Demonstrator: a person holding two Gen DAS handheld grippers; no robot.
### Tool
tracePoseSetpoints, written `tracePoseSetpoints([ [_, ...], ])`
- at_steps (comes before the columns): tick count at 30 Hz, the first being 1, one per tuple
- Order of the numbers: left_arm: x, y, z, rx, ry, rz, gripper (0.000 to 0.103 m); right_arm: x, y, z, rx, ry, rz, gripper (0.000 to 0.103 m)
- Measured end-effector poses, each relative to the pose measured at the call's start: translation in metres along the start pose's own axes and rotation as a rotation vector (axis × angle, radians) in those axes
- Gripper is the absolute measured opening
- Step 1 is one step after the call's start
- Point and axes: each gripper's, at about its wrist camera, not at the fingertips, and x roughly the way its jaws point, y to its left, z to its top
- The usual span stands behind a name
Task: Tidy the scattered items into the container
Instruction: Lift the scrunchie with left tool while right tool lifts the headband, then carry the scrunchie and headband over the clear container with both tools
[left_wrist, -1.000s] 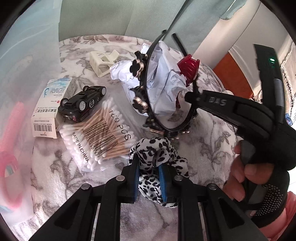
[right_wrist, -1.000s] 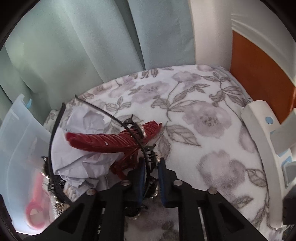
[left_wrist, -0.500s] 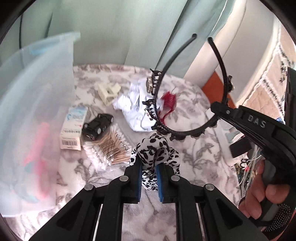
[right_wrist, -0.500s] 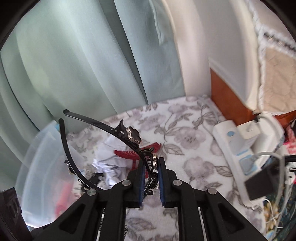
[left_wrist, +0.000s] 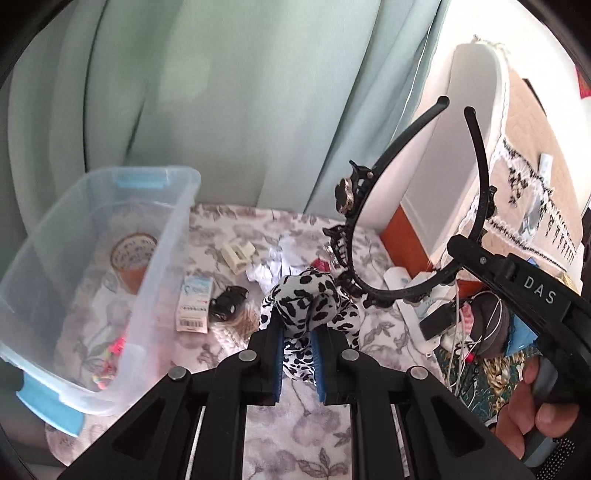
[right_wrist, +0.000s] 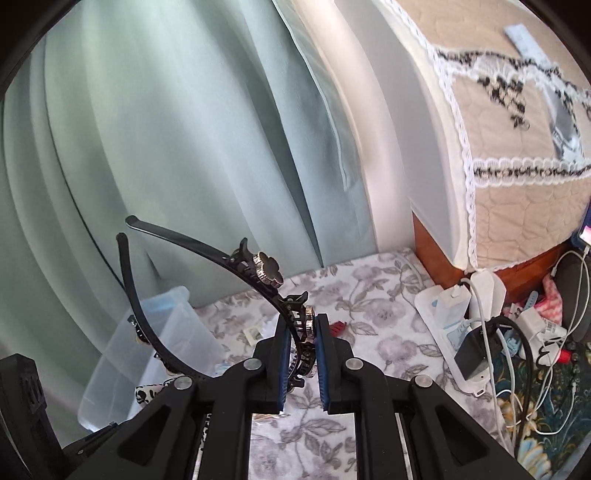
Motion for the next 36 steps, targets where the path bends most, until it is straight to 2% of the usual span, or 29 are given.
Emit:
tracePoseSetpoints([
  [11,-0.069,0.034,0.014,-0.04,-0.171,0.021,0.014,-0.057,0.055,0.002,-0.093,-0.114,0.068,0.014],
  [17,-0.094,0.054,0.013,-0.076,-0.23,0.031,0.014,-0.073,0.089,-0.001,-0.174,-0.148,0.096,0.014],
  [25,-0.108,0.091,0.014,-0.138,-0.254,0.047,0.014,-0.071,0.127,-0.007,-0.242,-0.142,0.116,0.014],
  [36,-0.113,0.143,0.01,-0.21,-0.255,0.079,0.014,-0.045,0.168,-0.017,-0.306,-0.093,0.127,0.014],
])
